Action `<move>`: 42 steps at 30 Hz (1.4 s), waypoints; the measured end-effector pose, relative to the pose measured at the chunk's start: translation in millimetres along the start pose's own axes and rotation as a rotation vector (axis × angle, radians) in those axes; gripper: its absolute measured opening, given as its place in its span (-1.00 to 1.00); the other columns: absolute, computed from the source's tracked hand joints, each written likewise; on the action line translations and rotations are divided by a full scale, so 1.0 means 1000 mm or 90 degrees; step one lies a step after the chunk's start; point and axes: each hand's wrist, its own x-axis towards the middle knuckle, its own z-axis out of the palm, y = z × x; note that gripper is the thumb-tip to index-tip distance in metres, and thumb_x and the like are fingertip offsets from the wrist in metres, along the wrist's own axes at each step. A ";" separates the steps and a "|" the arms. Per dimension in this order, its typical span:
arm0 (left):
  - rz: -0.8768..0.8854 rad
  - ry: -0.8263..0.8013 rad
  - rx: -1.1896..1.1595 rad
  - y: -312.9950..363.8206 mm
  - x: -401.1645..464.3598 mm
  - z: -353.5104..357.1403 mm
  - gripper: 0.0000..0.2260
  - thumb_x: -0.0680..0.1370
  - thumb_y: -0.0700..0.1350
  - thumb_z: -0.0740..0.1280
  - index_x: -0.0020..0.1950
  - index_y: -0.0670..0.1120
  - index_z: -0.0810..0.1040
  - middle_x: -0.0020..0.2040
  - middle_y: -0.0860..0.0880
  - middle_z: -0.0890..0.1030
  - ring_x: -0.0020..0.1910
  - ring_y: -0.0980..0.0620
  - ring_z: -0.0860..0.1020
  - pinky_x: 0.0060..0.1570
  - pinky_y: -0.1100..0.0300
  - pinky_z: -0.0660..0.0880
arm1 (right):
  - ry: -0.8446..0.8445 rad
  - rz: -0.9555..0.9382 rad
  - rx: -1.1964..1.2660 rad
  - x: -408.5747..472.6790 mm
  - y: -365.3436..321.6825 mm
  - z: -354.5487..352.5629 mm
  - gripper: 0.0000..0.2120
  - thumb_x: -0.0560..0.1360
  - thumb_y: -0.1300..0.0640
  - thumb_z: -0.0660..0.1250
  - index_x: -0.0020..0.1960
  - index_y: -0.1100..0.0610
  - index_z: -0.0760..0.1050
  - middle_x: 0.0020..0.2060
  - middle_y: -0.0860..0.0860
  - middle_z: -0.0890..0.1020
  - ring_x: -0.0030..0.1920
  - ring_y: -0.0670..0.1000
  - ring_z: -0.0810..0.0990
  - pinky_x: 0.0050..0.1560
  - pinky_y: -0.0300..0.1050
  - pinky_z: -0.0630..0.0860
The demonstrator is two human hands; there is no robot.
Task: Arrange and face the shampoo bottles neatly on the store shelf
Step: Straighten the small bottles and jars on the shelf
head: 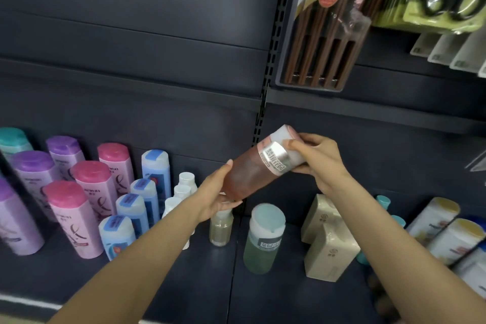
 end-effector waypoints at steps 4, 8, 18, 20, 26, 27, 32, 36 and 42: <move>0.067 -0.003 -0.013 0.008 -0.019 -0.003 -0.67 0.49 0.09 0.36 0.20 0.01 0.49 0.17 -0.08 0.56 0.08 -0.10 0.60 0.04 -0.04 0.56 | -0.085 -0.008 0.092 -0.012 0.007 -0.013 -0.64 0.43 0.20 0.43 0.21 0.10 0.53 0.08 0.10 0.65 0.06 0.04 0.65 0.01 -0.02 0.62; 0.167 0.042 -0.030 0.015 -0.038 0.007 -0.71 0.45 -0.01 0.41 0.16 0.05 0.54 0.09 -0.04 0.59 0.06 -0.06 0.58 -0.06 0.00 0.58 | -0.173 -0.019 0.207 -0.019 0.007 -0.024 -0.53 0.45 0.20 0.37 0.34 0.00 0.44 0.14 0.00 0.64 0.15 -0.03 0.61 0.09 -0.13 0.58; 0.340 0.070 0.129 0.022 -0.054 0.005 -0.42 0.36 -0.12 0.50 0.34 -0.04 0.41 0.12 0.00 0.62 0.09 0.03 0.60 0.10 0.06 0.55 | -0.116 0.002 0.181 -0.033 0.009 -0.023 -0.46 0.26 0.08 0.48 0.22 0.08 0.50 -0.01 0.05 0.67 -0.04 0.01 0.68 -0.04 0.04 0.61; 0.303 0.010 0.138 0.023 -0.056 0.004 -0.50 0.38 -0.10 0.45 0.30 -0.15 0.47 0.08 -0.03 0.65 0.11 -0.01 0.60 0.13 0.11 0.53 | -0.095 -0.010 0.186 -0.034 0.010 -0.021 -0.52 0.30 0.13 0.48 0.20 0.08 0.50 0.00 0.06 0.67 -0.03 0.02 0.68 -0.08 0.01 0.62; 0.055 -0.069 0.040 0.034 -0.068 0.000 -0.60 0.47 0.11 0.35 0.21 -0.06 0.45 0.14 -0.22 0.53 0.05 -0.24 0.61 0.00 -0.05 0.60 | -0.089 -0.032 0.175 -0.035 0.009 -0.020 -0.60 0.40 0.24 0.43 0.21 0.08 0.48 0.00 0.06 0.67 -0.01 0.04 0.67 -0.09 -0.05 0.64; 0.061 -0.073 0.019 0.034 -0.068 -0.001 -0.62 0.46 0.06 0.37 0.21 -0.06 0.46 0.16 -0.21 0.51 0.05 -0.23 0.61 -0.06 -0.03 0.61 | -0.103 -0.029 0.180 -0.036 0.008 -0.020 -0.57 0.39 0.23 0.43 0.23 0.08 0.45 -0.02 0.04 0.68 -0.01 0.03 0.67 -0.08 -0.06 0.63; 0.224 -0.028 0.012 0.030 -0.070 -0.004 -0.70 0.46 -0.09 0.38 0.18 0.01 0.50 0.11 -0.11 0.55 -0.03 -0.07 0.62 -0.05 -0.06 0.60 | -0.195 0.021 0.066 -0.037 0.007 -0.032 -0.34 0.23 -0.04 0.48 0.30 0.02 0.44 0.09 0.00 0.65 0.09 -0.01 0.64 0.09 -0.06 0.55; 0.333 0.003 0.067 0.033 -0.073 -0.004 -0.65 0.45 -0.20 0.40 0.17 0.13 0.51 -0.03 -0.09 0.62 -0.06 -0.10 0.63 0.00 -0.08 0.59 | -0.258 0.118 0.099 -0.038 0.003 -0.039 -0.44 0.28 -0.07 0.44 0.27 -0.11 0.46 0.11 0.05 0.61 0.08 0.09 0.62 -0.07 -0.10 0.59; 0.370 -0.021 0.142 0.032 -0.075 -0.008 -0.28 0.35 -0.25 0.51 0.43 0.10 0.32 0.21 0.02 0.57 0.09 0.09 0.60 0.11 0.07 0.54 | -0.158 0.153 0.184 -0.037 0.003 -0.030 -0.62 0.38 0.00 0.40 0.13 0.17 0.54 0.01 0.10 0.63 0.03 0.07 0.62 -0.16 -0.04 0.62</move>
